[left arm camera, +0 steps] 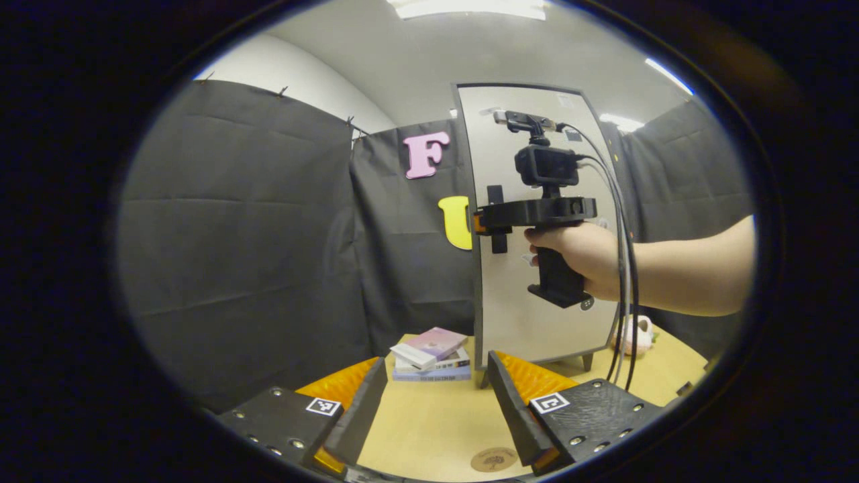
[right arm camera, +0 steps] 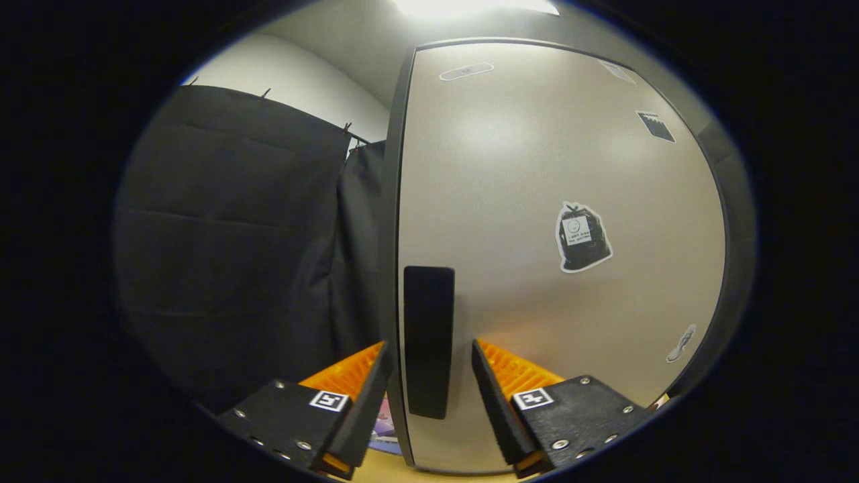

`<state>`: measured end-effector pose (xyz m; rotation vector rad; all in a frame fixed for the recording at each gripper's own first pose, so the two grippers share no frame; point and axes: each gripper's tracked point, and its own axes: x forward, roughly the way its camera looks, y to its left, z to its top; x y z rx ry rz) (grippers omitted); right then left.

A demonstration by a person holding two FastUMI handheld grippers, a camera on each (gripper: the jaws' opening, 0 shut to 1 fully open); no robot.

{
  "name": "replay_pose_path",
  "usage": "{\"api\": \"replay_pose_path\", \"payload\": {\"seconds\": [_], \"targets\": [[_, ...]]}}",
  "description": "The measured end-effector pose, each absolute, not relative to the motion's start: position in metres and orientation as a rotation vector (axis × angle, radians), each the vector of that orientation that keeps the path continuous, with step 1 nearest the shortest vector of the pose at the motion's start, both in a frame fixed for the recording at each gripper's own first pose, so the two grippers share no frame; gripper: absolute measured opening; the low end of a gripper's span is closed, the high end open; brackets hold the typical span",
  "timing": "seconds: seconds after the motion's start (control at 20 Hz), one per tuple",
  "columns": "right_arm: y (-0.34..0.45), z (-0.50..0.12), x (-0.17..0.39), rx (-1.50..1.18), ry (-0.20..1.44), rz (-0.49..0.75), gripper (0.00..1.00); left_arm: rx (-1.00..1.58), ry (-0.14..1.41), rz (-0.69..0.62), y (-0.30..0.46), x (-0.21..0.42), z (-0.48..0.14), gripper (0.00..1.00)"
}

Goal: Open the cabinet door with the right hand, grasp the bottle in the cabinet with the left hand and place it on the coaster, then close the cabinet door with the right hand.

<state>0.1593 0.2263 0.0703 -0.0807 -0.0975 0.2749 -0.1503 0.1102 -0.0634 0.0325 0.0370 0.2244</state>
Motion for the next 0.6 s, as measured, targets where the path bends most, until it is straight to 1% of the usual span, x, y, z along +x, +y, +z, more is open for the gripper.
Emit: {"api": "replay_pose_path", "payload": {"seconds": [0.1, 0.15, 0.2, 0.4, 0.45, 0.5, 0.55, 0.6], "targets": [[0.225, 0.071, 0.159, -0.087, -0.089, 0.259, 0.37, 0.031, 0.038, 0.219, 0.111, -0.151, -0.065, 0.86], [0.228, 0.068, 0.161, -0.083, -0.085, 0.267, 0.32, 0.031, 0.041, 0.216, 0.111, -0.150, -0.065, 0.86], [0.229, 0.069, 0.161, -0.083, -0.085, 0.278, 0.31, 0.030, 0.044, 0.213, 0.112, -0.149, -0.068, 0.86], [0.229, 0.067, 0.158, -0.118, -0.072, 0.326, 0.22, 0.029, 0.037, 0.203, 0.116, -0.148, -0.068, 0.86], [0.229, 0.067, 0.157, -0.116, -0.065, 0.338, 0.20, 0.028, 0.041, 0.203, 0.117, -0.148, -0.070, 0.93], [0.229, 0.067, 0.155, -0.116, -0.061, 0.347, 0.19, 0.026, 0.044, 0.202, 0.119, -0.146, -0.071, 0.93], [0.229, 0.067, 0.153, -0.118, -0.057, 0.355, 0.18, 0.026, 0.041, 0.202, 0.121, -0.146, -0.069, 0.86], [0.229, 0.067, 0.149, -0.116, -0.052, 0.364, 0.18, 0.028, 0.033, 0.199, 0.122, -0.146, -0.066, 0.86]]}}
